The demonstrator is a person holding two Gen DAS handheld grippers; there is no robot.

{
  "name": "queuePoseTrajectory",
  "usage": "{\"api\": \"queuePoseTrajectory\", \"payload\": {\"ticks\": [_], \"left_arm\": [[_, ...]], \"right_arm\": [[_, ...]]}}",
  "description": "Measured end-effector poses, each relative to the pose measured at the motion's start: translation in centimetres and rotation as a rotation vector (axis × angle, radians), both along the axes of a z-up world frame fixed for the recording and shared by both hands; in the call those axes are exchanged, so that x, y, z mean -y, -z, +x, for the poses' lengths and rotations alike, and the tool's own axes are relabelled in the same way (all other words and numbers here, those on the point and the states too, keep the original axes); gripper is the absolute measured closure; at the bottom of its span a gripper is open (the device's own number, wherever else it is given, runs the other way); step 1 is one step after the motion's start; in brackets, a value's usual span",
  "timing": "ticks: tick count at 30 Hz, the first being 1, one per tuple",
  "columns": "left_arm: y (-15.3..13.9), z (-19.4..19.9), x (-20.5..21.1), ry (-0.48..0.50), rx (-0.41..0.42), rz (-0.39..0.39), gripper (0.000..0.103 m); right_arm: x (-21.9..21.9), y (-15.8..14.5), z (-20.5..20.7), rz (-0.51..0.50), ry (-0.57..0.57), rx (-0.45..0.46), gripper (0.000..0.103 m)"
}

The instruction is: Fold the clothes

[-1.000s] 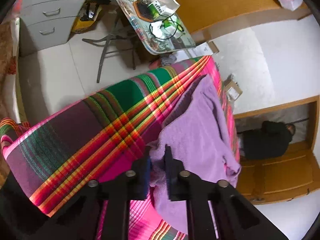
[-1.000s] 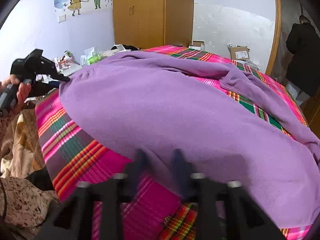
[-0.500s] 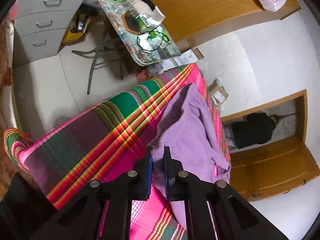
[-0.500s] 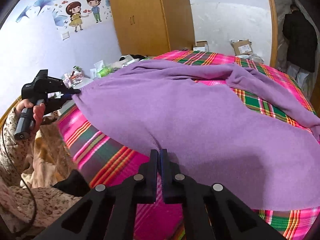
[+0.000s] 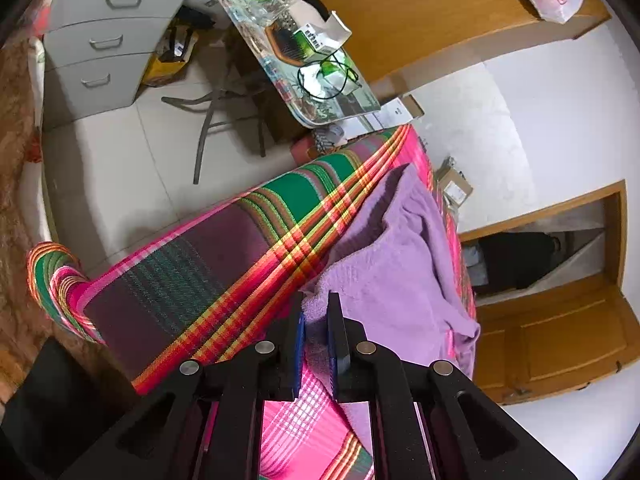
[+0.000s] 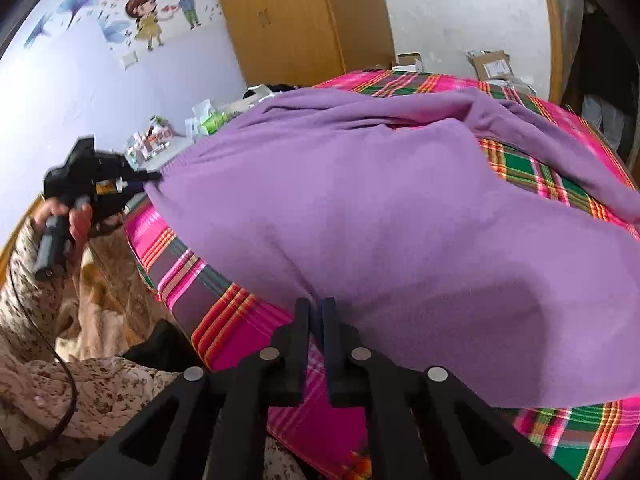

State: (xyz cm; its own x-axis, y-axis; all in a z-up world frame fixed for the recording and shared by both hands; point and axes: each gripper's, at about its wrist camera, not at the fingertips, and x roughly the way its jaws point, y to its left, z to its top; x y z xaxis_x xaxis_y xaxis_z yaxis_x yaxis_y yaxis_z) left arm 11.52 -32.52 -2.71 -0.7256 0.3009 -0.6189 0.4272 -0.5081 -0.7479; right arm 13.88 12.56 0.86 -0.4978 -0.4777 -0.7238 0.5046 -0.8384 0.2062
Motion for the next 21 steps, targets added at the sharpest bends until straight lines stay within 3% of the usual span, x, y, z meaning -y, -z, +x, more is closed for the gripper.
{"api": "queuePoseTrajectory", "payload": {"ticks": [4,14,16,21], "left_arm": [[0.4,-0.3,0.0,-0.004,0.014,0.005,0.093],[0.3,-0.5,-0.2,-0.021,0.058,-0.015,0.09],[0.0,-0.4,-0.3,-0.03,0.071,-0.025,0.09],[-2.8,0.1,-1.9,-0.02,0.053,-0.162,0.09]], "right_arm": [[-4.5,-1.3,0.3,0.01,0.145,-0.055,0.087],[-22.0,-2.5,0.6,0.043,0.829,-0.143,0.082],[-24.0,-2.6,0.8,0.081,0.9,-0.179,0.073],[-26.3,-2.7,-0.7,0.138,0.915,-0.203,0.068]]}}
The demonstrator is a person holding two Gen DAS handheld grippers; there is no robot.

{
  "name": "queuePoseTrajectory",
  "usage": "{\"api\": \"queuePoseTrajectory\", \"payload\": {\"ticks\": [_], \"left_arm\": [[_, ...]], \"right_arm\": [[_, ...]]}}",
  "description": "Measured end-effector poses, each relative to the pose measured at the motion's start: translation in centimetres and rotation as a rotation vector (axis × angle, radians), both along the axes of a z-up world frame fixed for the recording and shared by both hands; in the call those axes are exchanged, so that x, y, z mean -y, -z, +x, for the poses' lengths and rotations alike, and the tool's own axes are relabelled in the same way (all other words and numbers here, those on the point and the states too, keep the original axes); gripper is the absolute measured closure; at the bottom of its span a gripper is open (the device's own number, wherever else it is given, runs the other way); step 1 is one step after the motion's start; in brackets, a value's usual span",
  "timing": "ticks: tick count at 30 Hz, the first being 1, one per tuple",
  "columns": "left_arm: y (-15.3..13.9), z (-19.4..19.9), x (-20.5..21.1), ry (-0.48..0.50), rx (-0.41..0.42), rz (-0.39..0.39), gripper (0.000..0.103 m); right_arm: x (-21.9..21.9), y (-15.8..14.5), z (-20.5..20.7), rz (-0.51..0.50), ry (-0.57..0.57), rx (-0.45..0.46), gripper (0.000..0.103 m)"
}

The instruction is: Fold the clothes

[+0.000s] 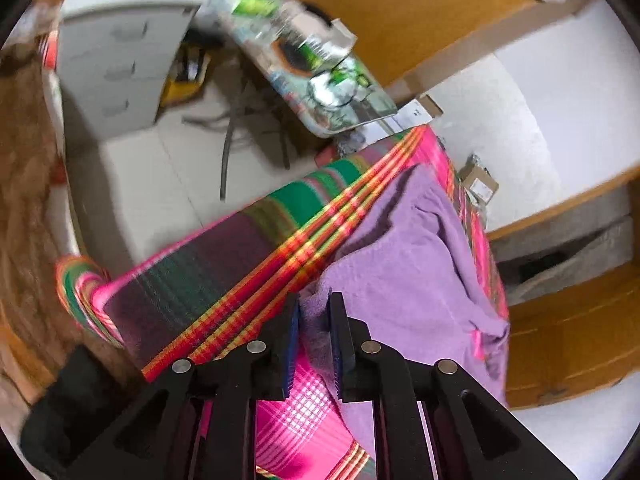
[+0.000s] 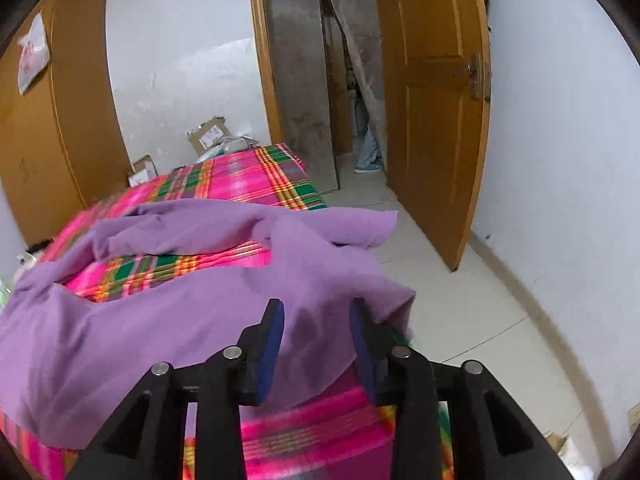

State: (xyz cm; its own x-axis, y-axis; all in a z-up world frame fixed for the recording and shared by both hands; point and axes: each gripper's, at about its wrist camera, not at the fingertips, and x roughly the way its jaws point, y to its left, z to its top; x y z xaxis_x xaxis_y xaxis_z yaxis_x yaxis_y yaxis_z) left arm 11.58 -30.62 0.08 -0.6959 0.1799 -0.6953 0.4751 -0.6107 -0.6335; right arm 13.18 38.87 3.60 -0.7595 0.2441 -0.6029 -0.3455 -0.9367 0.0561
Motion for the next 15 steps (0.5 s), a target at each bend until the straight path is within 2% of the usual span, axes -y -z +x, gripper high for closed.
{"api": "queuePoseTrajectory", "payload": {"ticks": [3,7,9,15], "left_arm": [[-1.4,0.1,-1.0,0.018,-0.028,-0.026,0.09],[-2.4,0.0,-2.5,0.046,-0.037,-0.076,0.09],[-2.6,-0.6,-3.7,0.087,-0.039,-0.081,0.086],[-3.2,-2.5,-7.7,0.218,-0.06,-0.079,0.085]], "right_arm": [[-0.7,0.0,-1.0,0.071,0.037,0.019,0.068],[-1.6,0.5,-0.6,0.06,0.057,0.014,0.064],[-2.2,1.0,-1.3,0.04,0.049,0.038,0.064],[-3.7,2.4,-2.8,-0.069,-0.003,0.068,0.064]]}}
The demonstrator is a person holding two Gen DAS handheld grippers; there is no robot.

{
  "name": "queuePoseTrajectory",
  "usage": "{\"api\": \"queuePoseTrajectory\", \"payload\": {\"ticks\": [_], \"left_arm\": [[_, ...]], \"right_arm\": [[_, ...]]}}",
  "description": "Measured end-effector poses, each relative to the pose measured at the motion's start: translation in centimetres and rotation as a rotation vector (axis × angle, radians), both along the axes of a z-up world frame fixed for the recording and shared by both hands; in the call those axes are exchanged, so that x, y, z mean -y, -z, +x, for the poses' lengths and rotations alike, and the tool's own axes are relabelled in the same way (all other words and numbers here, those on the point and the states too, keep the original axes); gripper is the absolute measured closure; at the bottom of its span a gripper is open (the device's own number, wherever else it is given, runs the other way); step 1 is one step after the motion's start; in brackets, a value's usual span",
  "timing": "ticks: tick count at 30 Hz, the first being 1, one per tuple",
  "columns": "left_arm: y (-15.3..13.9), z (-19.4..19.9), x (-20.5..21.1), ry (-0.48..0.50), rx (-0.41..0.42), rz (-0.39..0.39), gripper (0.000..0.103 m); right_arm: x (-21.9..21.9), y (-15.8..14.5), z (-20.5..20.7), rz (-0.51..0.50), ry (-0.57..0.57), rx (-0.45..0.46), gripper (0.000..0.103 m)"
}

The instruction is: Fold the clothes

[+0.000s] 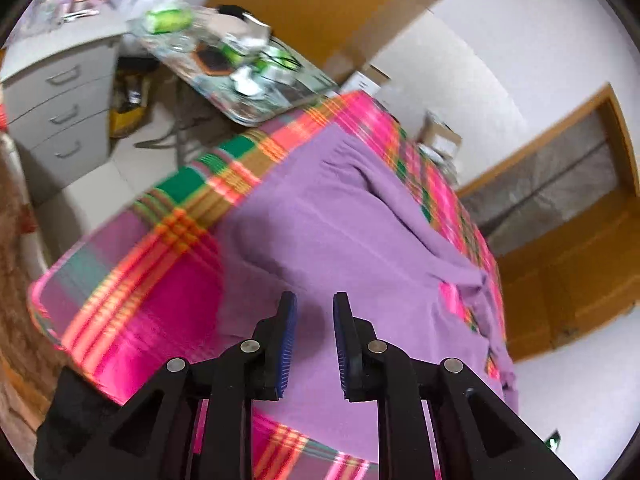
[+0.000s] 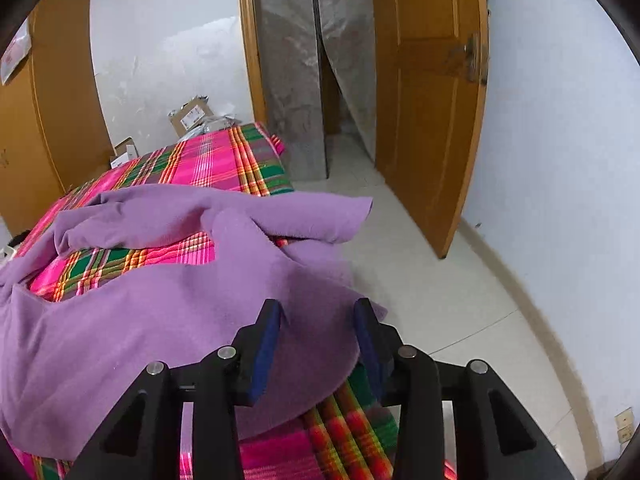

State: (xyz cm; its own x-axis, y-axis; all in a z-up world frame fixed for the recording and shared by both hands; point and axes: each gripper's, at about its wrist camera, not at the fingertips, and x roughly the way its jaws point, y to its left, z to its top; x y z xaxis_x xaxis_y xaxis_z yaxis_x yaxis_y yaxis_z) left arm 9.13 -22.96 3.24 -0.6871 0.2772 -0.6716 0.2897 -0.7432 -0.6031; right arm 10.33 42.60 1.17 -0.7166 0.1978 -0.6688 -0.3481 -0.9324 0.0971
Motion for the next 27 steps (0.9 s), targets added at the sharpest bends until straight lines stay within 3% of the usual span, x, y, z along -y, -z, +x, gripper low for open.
{"api": "queuePoseTrajectory", "payload": {"ticks": [2,3,5,16,27], "left_arm": [[-0.1,-0.6,-1.3,0.045,0.001,-0.007,0.085],[0.1,-1.0,-2.2,0.069,0.008,-0.009,0.085],[0.4,-1.8,-3.8,0.119,0.023,-0.013,0.085],[3.2,-3.7,-8.7,0.273,0.106,-0.046,0.085],[4.0,-2.3,-7.4,0.276,0.128,-0.045,0.083]], "right_arm": [[-0.4,0.3,0.0,-0.053,-0.026,-0.017,0.077],[-0.5,0.3,0.2,-0.065,-0.031,-0.021,0.091],[-0.3,0.2,0.7,-0.066,-0.037,-0.038,0.096],[-1.0,-2.8,5.5,-0.033,0.035,-0.142,0.098],[-1.7,-0.5,5.6,-0.006,0.137,-0.024,0.097]]}}
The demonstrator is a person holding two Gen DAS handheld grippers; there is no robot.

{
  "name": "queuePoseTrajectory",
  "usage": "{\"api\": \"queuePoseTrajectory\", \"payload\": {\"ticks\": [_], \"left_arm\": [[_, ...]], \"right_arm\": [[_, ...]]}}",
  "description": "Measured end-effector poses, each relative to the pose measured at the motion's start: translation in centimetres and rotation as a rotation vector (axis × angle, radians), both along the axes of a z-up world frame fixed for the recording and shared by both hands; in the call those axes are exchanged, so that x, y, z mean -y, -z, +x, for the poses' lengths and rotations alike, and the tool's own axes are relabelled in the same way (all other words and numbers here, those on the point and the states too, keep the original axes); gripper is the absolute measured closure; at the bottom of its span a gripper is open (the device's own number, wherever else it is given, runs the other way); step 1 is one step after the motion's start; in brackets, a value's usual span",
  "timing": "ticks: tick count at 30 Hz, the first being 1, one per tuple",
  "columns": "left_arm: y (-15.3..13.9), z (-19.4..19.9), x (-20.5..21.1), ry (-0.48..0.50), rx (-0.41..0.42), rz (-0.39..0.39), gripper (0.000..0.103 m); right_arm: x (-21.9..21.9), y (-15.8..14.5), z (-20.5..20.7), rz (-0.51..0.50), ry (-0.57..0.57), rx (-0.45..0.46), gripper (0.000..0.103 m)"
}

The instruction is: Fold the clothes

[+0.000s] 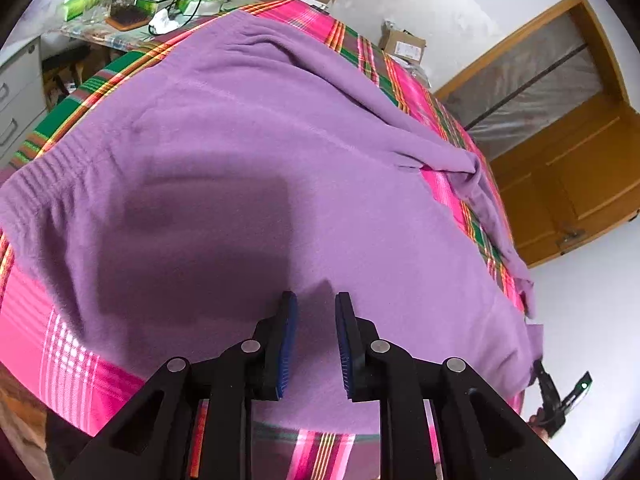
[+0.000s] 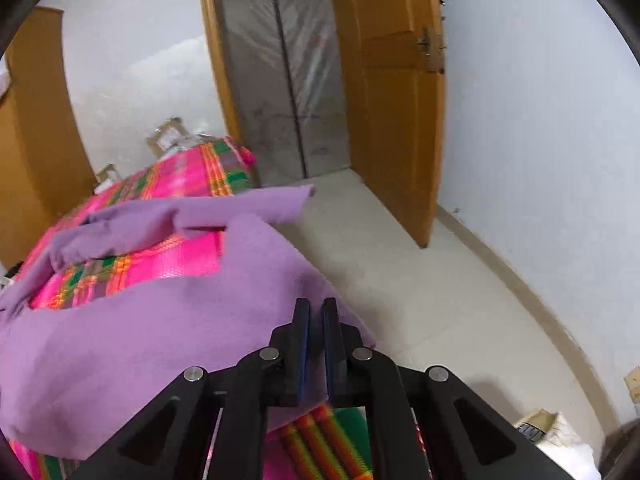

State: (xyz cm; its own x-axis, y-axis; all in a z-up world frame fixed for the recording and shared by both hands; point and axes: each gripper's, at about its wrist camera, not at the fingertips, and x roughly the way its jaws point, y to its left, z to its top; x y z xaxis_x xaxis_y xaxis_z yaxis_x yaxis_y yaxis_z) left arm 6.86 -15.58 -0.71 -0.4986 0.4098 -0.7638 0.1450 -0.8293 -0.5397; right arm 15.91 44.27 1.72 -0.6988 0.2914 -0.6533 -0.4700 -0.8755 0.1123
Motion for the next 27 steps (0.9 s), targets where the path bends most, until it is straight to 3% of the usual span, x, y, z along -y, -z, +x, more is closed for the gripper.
{"api": "queuePoseTrajectory", "payload": {"ticks": [7,13,21,27], "left_arm": [[-0.7,0.7,2.2,-0.037,-0.001,-0.015,0.083],[-4.5,-0.4,4.8,-0.072,-0.082,-0.041,0.083],[-13.3,-3.9,6.0,-0.026,-0.235,-0.168,0.083],[-17.6,-10.5,5.0,0.066,-0.277,-0.237,0.077]], "right_arm": [[-0.4,-1.9,0.4,0.051,0.085,0.004,0.096],[1.1,-6.8,0.0,0.11,0.066,-0.063,0.095],[7.2,-17.6,-5.6,0.165,-0.235,-0.208,0.094],[13.9,-24.8,-13.4,0.238,-0.454,-0.267,0.088]]}}
